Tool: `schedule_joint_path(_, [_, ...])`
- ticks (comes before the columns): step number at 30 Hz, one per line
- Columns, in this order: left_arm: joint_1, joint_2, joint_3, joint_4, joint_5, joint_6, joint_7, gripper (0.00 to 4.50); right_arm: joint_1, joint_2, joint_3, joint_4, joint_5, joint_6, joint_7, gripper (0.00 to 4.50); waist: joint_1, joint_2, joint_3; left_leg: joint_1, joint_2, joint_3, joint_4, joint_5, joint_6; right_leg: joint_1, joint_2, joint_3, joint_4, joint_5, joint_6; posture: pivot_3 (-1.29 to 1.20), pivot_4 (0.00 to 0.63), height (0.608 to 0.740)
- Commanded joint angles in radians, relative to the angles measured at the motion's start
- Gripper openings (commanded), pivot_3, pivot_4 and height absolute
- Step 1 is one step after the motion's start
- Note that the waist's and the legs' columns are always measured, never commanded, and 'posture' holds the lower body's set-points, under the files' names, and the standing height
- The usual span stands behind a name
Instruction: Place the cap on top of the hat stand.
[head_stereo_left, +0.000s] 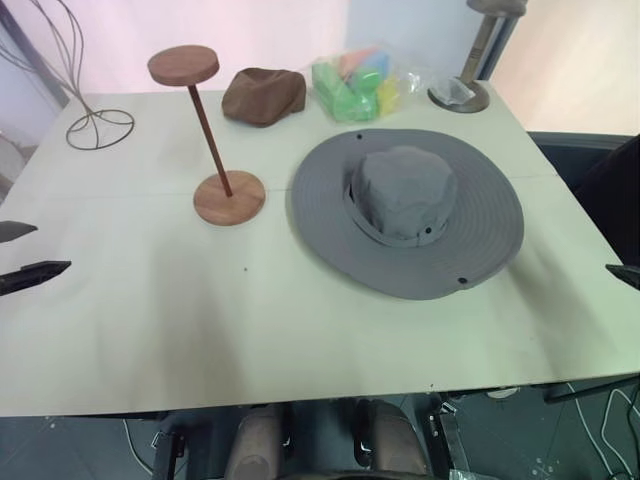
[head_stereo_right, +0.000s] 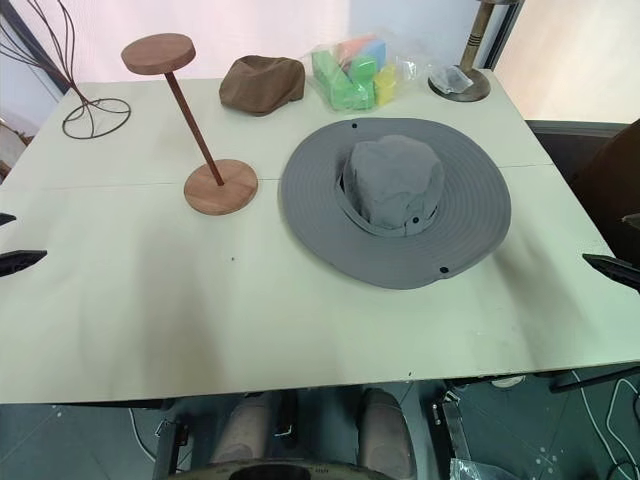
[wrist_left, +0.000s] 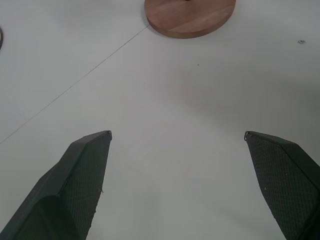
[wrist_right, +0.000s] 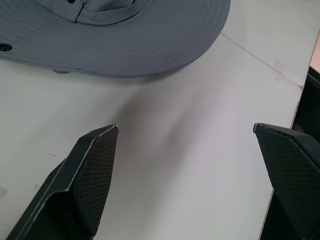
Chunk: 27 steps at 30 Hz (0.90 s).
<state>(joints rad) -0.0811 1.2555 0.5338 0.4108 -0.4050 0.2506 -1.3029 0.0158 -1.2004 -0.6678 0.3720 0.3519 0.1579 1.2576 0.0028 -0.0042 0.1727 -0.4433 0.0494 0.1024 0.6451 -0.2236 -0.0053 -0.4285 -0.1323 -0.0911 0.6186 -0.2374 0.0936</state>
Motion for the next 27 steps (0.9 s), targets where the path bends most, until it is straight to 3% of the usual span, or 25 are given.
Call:
schedule_joint_path(1, [-0.012, 0.004, 0.028, -0.008, -0.003, -0.009, 0.000, 4.50, -0.017, -0.016, -0.013, 0.007, -0.002, -0.028, -0.003, 4.42, 0.000, 0.000, 0.000, 0.000, 0.000, 0.000, 0.000, 0.000, 0.000, 0.000, 0.000, 0.000, 0.000, 0.000, 0.000, 0.00, 0.150, 0.740])
schedule_joint_path(15, [-0.214, 0.000, -0.068, -0.050, -0.063, 0.131, -0.021, 4.50, -0.051, -0.023, 0.004, 0.013, -0.045, -0.096, -0.044, 4.42, 0.001, 0.000, 0.000, 0.000, -0.001, 0.001, 0.001, 0.001, 0.001, 0.003, 0.000, 0.000, 0.002, 0.001, 0.001, 0.00, 0.150, 0.740])
schedule_joint_path(20, [-0.540, -0.033, -0.284, -0.230, -0.181, 0.325, -0.143, 4.50, -0.021, -0.029, 0.000, -0.263, -0.076, -0.109, -0.066, 4.42, 0.012, -0.001, 0.000, -0.001, -0.001, 0.000, 0.006, 0.001, 0.001, 0.004, 0.000, 0.000, 0.007, 0.002, 0.004, 0.00, 0.150, 0.740])
schedule_joint_path(25, [-0.709, -0.046, -0.418, -0.292, -0.227, 0.440, -0.262, 4.50, 0.038, 0.015, -0.039, -0.532, -0.090, -0.046, -0.103, 4.42, 0.004, -0.001, 0.000, 0.001, -0.002, 0.001, 0.006, 0.002, 0.001, 0.004, 0.001, 0.002, 0.013, 0.000, 0.009, 0.00, 0.150, 0.740])
schedule_joint_path(27, [-0.792, -0.068, -0.502, -0.304, -0.242, 0.460, -0.302, 4.50, 0.109, 0.069, -0.032, -0.732, -0.130, -0.013, -0.144, 4.42, 0.008, -0.001, 0.001, 0.001, 0.000, -0.001, 0.006, 0.003, 0.000, 0.003, 0.004, 0.002, 0.014, 0.000, 0.009, 0.00, 0.150, 0.740])
